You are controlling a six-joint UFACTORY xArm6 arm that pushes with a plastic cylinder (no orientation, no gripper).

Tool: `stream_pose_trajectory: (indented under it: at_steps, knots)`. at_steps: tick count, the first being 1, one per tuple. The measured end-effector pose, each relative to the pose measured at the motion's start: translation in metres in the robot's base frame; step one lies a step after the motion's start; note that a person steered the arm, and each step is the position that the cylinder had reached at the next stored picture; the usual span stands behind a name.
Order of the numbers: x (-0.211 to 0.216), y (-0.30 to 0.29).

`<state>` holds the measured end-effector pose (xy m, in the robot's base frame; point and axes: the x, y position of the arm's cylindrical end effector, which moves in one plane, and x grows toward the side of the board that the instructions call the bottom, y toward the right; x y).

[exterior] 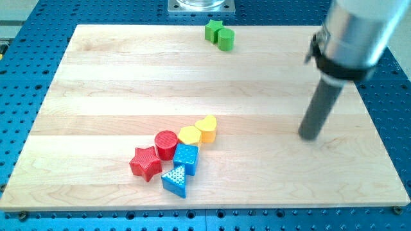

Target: Move the triangle to the left of the cube

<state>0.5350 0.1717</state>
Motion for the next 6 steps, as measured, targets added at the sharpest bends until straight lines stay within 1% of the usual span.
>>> stream_pose_trajectory:
  at_steps: [1, 2, 3, 4, 5, 6]
  knots:
    - [0.083, -0.035]
    - [0.084, -0.051]
    - [0.084, -0.103]
    - [0.084, -0.116]
    - [0.083, -0.21]
    - [0.062, -0.274]
